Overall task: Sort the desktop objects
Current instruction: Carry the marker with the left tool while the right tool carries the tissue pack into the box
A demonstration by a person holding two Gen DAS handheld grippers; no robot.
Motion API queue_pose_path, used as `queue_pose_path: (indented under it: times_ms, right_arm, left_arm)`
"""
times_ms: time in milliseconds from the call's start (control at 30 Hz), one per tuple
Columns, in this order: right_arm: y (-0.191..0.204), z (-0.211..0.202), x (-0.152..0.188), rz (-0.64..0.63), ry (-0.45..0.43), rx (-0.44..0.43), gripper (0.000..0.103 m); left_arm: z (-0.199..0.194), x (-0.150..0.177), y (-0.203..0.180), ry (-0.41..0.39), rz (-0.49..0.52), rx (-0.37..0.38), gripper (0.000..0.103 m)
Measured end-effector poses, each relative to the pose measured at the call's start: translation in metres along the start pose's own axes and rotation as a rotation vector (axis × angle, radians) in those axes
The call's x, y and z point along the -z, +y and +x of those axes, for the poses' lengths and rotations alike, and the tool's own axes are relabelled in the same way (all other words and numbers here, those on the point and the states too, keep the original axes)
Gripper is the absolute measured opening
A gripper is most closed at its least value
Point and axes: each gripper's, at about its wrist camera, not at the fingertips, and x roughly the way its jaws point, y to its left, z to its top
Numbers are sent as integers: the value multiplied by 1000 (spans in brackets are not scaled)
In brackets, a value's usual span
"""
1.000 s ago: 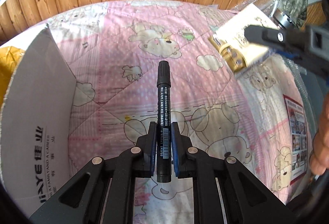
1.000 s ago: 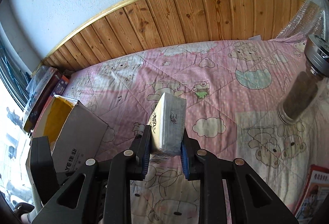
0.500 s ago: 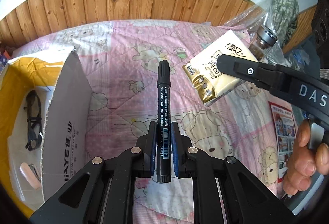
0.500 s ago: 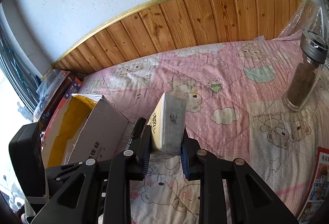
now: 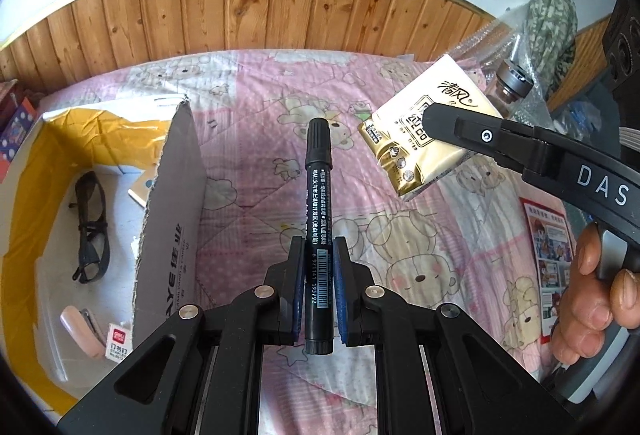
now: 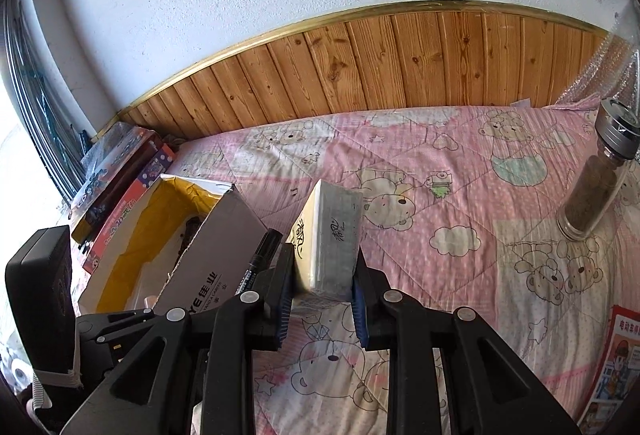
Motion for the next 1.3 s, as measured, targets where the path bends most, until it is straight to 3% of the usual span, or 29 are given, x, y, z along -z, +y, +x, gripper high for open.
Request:
queue_pose_path:
  times_ms: [233, 467, 1300]
  right_arm:
    - [19, 0, 5, -38, 4, -12, 27]
    - [32, -1, 7, -59, 1, -15, 27]
    - [96, 1, 22, -184, -16, -59, 27]
  left_arm:
    - [-15, 4, 14, -18, -19, 3, 13]
    - [-27, 9, 34, -15, -105, 55, 13]
    - [-70, 26, 84, -83, -126, -48, 13]
